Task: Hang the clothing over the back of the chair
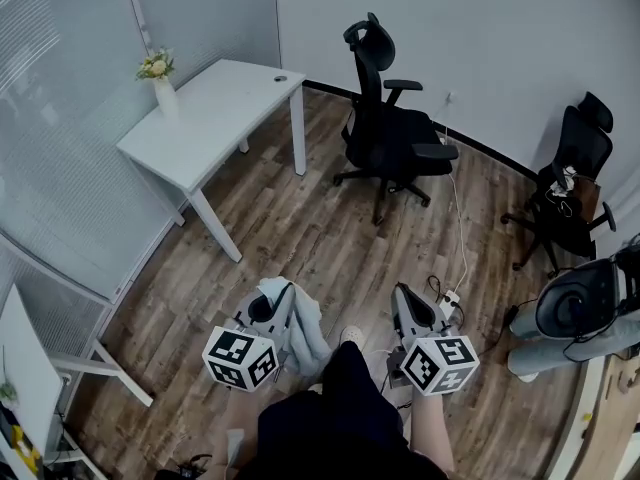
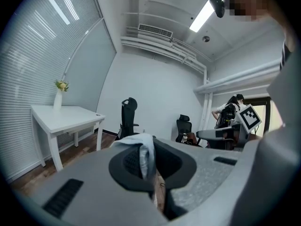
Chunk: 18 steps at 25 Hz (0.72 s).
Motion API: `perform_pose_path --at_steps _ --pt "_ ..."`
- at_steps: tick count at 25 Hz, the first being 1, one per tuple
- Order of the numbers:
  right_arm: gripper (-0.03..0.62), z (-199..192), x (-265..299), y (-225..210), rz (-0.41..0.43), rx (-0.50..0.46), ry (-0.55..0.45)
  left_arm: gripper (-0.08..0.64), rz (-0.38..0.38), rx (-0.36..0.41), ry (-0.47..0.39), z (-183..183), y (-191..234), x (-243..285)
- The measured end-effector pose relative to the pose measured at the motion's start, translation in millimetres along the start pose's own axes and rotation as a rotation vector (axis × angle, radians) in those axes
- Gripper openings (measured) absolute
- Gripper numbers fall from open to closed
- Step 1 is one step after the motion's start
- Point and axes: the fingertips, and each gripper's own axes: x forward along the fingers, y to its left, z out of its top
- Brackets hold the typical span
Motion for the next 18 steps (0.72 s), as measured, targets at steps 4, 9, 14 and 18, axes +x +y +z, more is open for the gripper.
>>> perform_pose_path --at_steps 4,9,14,18 --pt "0.029 13 26 -23 -0.003 -0.006 0.006 0.017 0.005 0.005 -0.012 14 12 35" --pt "0.029 33 60 -63 -0.01 -0.005 0.019 0.017 0.007 0.015 -0.011 30 19 87" --pt "0.029 59 109 -97 0.007 -0.019 0.023 0.017 0.042 0.012 -0.025 49 41 138" --pt "0.029 78 148 -118 0.036 -0.035 0.038 0.017 0.073 0.004 -0.037 63 56 173"
